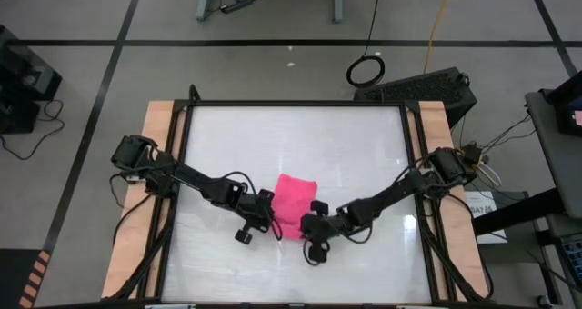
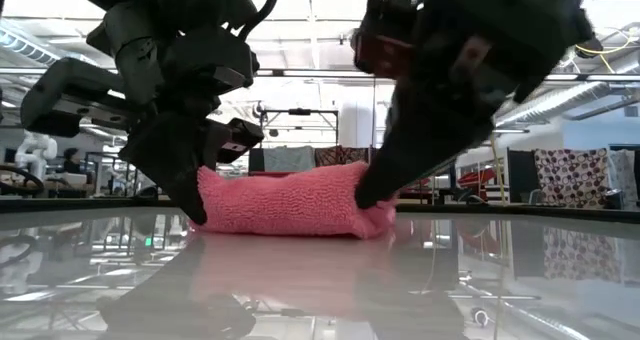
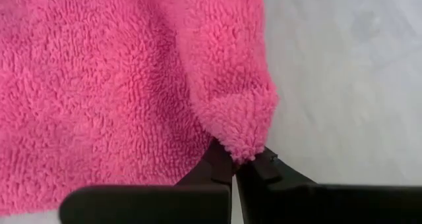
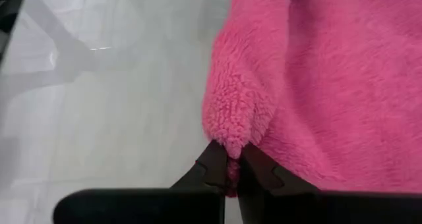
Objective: Roll towel
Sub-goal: Roll the pink towel
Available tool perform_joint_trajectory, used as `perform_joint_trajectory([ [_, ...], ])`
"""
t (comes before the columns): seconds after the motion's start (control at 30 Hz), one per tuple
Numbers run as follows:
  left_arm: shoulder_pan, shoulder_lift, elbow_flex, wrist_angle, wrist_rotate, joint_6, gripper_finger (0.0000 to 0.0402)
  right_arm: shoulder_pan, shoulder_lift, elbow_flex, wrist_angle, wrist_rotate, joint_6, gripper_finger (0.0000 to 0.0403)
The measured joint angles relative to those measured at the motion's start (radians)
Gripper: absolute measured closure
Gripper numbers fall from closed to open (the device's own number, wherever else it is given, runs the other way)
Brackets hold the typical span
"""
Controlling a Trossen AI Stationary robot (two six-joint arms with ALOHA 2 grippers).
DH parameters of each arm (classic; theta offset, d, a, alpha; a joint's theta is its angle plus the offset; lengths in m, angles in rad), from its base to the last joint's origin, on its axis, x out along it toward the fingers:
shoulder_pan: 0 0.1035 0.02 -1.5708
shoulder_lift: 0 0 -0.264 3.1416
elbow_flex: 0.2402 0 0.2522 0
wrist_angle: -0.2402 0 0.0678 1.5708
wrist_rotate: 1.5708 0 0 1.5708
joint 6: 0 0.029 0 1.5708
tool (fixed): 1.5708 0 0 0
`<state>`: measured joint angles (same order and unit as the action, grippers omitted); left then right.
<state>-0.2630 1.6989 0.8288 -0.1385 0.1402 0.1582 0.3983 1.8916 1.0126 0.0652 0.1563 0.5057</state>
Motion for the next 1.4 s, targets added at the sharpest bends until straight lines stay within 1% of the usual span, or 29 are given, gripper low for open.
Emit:
perform_joint_trajectory([
  [0.13,0.000,0.000,0.000,0.019,0.054,-0.023,0.0395,0.039,0.000,0.000,-0.001,0.054,0.046,0.0394],
  [0.27,0.001,0.000,0.000,0.059,0.126,-0.043,0.0394,0.063,0.002,0.000,-0.007,0.079,0.089,0.0394],
  [0.37,0.010,0.000,0.001,0.079,0.150,-0.052,0.0393,0.070,0.008,0.000,-0.012,0.080,0.104,0.0394],
  [0.53,0.031,0.000,0.001,0.078,0.166,-0.112,0.0392,0.071,0.013,0.001,-0.011,0.080,0.110,0.0394],
  [0.67,0.049,0.001,0.001,0.073,0.214,-0.178,0.0392,0.077,0.016,0.001,-0.010,0.082,0.155,0.0394],
  [0.73,0.056,0.001,0.002,0.073,0.233,-0.210,0.0392,0.079,0.017,0.001,-0.012,0.095,0.188,0.0394],
  [0.8,0.061,0.003,0.002,0.070,0.246,-0.242,0.0391,0.085,0.017,0.001,-0.013,0.130,0.215,0.0391],
  [0.9,0.067,0.024,0.002,0.071,0.269,-0.282,0.0391,0.095,0.017,0.001,-0.029,0.199,0.263,0.0375],
  [0.97,0.067,0.046,0.002,0.087,0.276,-0.306,0.0391,0.103,0.017,0.001,-0.039,0.245,0.306,0.0357],
  [1.03,0.067,0.069,0.002,0.106,0.276,-0.322,0.0391,0.110,0.017,0.001,-0.041,0.269,0.342,0.0337],
  [1.17,0.070,0.106,0.004,0.158,0.286,-0.360,0.0391,0.126,0.017,0.001,-0.040,0.286,0.395,0.0300],
  [1.27,0.077,0.117,0.005,0.164,0.311,-0.369,0.0391,0.139,0.017,-0.013,-0.030,0.286,0.429,0.0278],
  [1.4,0.085,0.118,0.005,0.164,0.316,-0.389,0.0391,0.163,0.017,-0.048,-0.033,0.282,0.458,0.0254],
])
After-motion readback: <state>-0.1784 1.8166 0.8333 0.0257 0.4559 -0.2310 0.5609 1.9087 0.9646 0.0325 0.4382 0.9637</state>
